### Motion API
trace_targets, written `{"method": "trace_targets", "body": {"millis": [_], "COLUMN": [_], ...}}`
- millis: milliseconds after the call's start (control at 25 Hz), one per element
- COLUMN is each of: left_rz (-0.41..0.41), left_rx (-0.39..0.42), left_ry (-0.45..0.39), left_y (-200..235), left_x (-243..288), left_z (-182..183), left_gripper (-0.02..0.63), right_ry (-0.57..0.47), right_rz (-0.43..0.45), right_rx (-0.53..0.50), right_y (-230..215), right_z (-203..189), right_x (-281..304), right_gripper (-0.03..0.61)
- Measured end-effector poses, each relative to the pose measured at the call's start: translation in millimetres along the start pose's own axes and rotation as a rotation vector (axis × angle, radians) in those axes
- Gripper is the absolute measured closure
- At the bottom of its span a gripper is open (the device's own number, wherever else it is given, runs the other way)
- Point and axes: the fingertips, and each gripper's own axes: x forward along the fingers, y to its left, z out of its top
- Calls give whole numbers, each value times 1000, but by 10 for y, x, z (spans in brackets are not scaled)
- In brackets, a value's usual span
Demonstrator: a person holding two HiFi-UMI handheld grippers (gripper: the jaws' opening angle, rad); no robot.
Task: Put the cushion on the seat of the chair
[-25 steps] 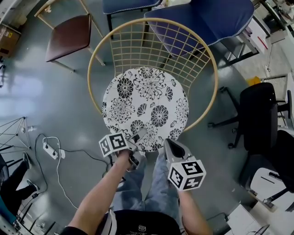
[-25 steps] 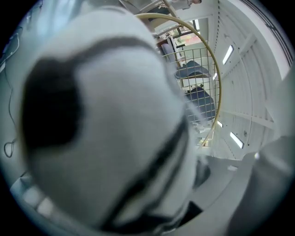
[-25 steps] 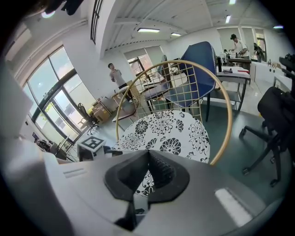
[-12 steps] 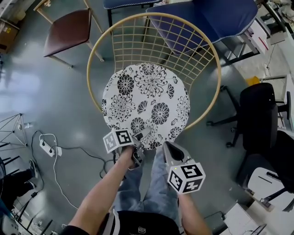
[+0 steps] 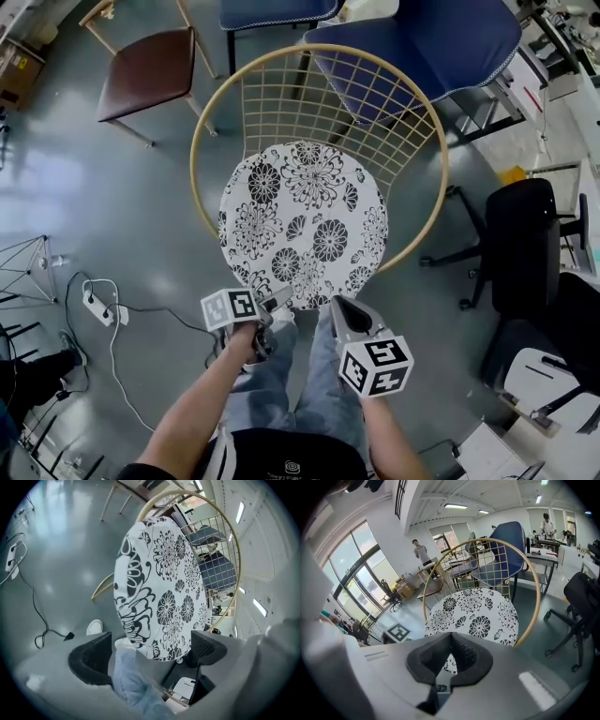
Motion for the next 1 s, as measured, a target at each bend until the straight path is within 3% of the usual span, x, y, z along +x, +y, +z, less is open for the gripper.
{"method": "trace_targets", "body": {"millis": [160, 360, 680, 920, 1000], "left_rz": [-21, -81, -135, -173, -188], "left_rx": [43, 181, 554, 801, 881], "left_ry": [-25, -87, -241, -335, -355], "left_y": [-81, -511, -1408, -2154, -2364], "left_x": [-342, -816, -1436, -1636, -1678], "left_z": [35, 168, 328, 141, 57], "left_gripper": [84, 110, 421, 595, 615], "right_ry": [-15, -41, -81, -127, -155], "right_rz": [-3, 3, 18, 57, 71], "right_rx": [-12, -48, -102, -145, -150], "right_y": [136, 368, 632, 759, 786], "right_z": [152, 379, 670, 785, 836], "right_x": [-62, -255, -560, -775, -833], "right_gripper": [583, 583, 583, 583, 583]}}
